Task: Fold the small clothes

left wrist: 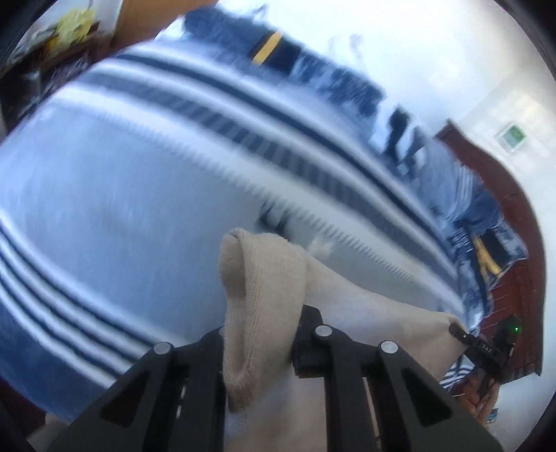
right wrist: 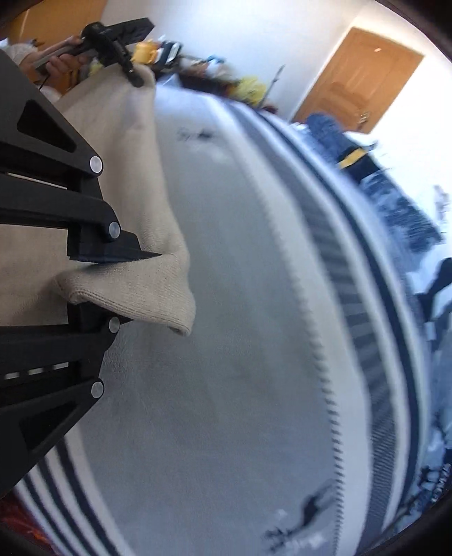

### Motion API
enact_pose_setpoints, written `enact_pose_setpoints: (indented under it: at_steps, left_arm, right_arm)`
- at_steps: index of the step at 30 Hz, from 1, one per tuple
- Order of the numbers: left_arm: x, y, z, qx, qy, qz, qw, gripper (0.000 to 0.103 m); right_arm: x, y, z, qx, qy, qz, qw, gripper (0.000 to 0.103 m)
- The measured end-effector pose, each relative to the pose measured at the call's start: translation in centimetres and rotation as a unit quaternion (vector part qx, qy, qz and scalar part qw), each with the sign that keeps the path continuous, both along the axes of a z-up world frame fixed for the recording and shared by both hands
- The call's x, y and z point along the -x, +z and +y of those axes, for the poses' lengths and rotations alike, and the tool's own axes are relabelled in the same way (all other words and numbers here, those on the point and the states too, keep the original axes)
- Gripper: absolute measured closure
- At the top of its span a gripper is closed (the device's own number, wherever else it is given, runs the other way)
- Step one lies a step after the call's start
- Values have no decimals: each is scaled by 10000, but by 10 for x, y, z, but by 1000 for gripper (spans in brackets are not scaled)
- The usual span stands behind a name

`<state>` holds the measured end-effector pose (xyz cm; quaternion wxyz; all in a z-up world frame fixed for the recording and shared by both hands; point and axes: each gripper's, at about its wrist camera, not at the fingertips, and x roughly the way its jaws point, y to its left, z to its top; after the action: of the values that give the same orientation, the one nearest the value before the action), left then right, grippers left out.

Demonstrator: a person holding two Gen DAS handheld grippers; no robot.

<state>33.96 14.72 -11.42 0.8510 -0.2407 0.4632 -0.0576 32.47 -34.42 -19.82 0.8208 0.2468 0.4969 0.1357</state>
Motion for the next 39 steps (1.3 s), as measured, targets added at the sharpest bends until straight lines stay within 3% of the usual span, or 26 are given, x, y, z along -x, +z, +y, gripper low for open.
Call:
enact_pose_setpoints:
  at_steps: [4,7,11,13,15,17,18,20,21,22,23,25,27,30,32,34,35,37,39]
  left_arm:
    - [-52,52,-4,-191,-149,-551,9982,90]
    - [-113,56,-6,-90,-127,-605,9980,90]
    - [-188,29,-12,-367,59,-407,9985,89]
    - [-219,-4,-10,-459,285,62,9985,83]
    - [-235,-41,0,-515,626,573,9951,81]
    - [-229,-61,14,-681,830,812,9909,81]
    - [-217,-66,24,-636,887,782,9909,79]
    - [-179,-70,38,-715,876,655,9914,69]
    - [-159,-72,42,-718,872,619,9917,58]
    - [-134,-74,44,-584,854,578,9929,46]
    - [-114,-76,43,-420,800,593,9941,44]
    - [-75,-86,34,-49,707,673,9952,43]
    - [-57,-93,22,168,634,699,9954,43]
    - [-52,-107,3,561,584,772,9937,43]
    - [-63,-123,-4,1000,559,1030,9881,48]
    - [-73,-139,-8,1170,591,1244,9835,67]
    - [-77,-142,-9,1154,623,1278,9831,69]
    - [-84,-144,-9,1254,682,1235,9820,76]
    - [-89,-144,-9,1140,754,1341,9815,99]
  right_arm:
    - [-10,68,-5,-34,-196,-645,9977,92]
    - [-54,96,-12,56,-209,-936,9954,92]
    - [-129,94,-10,198,-292,-817,9960,91]
    - [-172,74,-3,229,-330,-720,9966,90]
    - [-204,39,-3,156,-487,-278,9983,83]
    - [-224,-2,-5,309,-553,212,9978,70]
    - [-226,-24,-7,489,-636,576,9951,69]
    - [-208,-37,-13,363,-688,691,9946,67]
    - [-189,-39,-17,253,-689,678,9950,64]
    - [-162,-37,-20,153,-721,641,9952,53]
    - [-139,-36,-23,0,-764,566,9955,36]
    - [-84,-39,-25,-639,-816,427,9937,22]
    - [-45,-53,-19,-1329,-799,615,9860,21]
    - [-28,-79,2,-1910,-614,904,9755,25]
    - [-35,-89,20,-1929,-394,989,9754,49]
    - [-43,-91,33,-1494,-344,852,9845,50]
    - [-45,-95,35,-1363,-422,852,9861,55]
    - [-45,-103,30,-1655,-622,852,9805,55]
    - [-50,-100,32,-1518,-570,747,9839,56]
